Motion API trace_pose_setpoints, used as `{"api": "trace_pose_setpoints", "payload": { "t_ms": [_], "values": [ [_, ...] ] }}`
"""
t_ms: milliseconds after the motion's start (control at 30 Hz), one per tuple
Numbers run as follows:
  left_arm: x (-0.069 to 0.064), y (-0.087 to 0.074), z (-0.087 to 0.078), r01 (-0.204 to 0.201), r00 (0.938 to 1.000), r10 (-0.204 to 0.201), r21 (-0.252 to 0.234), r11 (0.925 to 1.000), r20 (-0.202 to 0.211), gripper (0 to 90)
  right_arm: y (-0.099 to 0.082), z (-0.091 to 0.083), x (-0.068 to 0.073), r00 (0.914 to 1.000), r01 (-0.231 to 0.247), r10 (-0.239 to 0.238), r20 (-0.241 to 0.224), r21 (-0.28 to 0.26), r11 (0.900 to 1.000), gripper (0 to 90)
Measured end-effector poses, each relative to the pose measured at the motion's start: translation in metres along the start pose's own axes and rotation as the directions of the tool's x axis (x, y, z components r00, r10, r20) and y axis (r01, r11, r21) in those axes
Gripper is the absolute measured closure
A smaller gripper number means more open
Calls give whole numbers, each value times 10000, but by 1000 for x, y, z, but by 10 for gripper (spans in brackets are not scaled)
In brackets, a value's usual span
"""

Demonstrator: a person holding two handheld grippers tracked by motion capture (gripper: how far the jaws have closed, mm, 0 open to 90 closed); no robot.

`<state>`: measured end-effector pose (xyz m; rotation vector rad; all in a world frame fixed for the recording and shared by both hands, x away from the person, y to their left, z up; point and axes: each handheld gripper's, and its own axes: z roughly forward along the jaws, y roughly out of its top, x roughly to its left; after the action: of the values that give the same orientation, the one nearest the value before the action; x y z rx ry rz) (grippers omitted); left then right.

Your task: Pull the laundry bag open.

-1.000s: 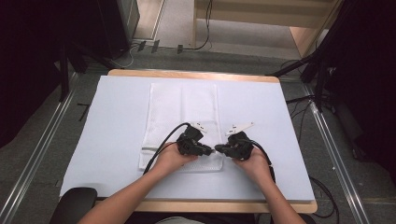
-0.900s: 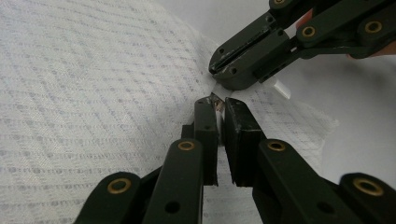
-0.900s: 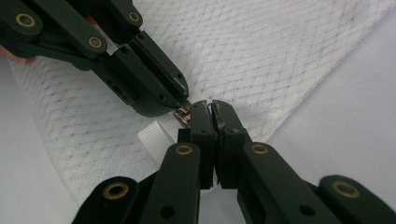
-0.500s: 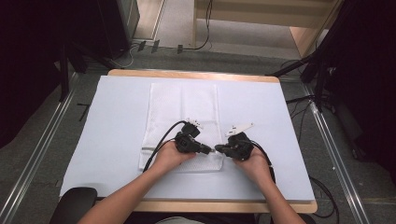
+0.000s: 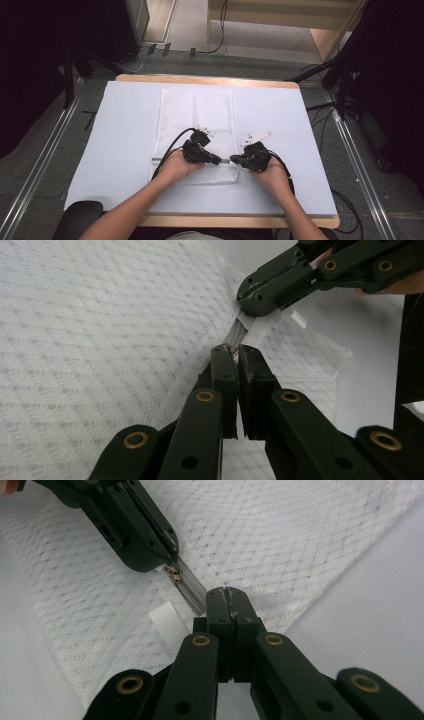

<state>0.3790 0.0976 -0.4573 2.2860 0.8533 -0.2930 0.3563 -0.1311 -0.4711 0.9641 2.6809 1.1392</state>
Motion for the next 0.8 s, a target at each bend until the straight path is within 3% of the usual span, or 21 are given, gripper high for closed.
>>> {"api": "trace_pose_setpoints", "payload": {
  "t_ms": [500, 800],
  "values": [
    [13, -11, -19, 576, 9977, -574, -50, 9983, 364, 883, 0, 0, -1, 9999, -62, 61, -97, -44, 10000, 900],
    [16, -14, -26, 674, 9972, -673, 5, 9977, 332, 883, -1, 0, -2, 9998, -60, 59, -186, -66, 10000, 900]
  ]
}}
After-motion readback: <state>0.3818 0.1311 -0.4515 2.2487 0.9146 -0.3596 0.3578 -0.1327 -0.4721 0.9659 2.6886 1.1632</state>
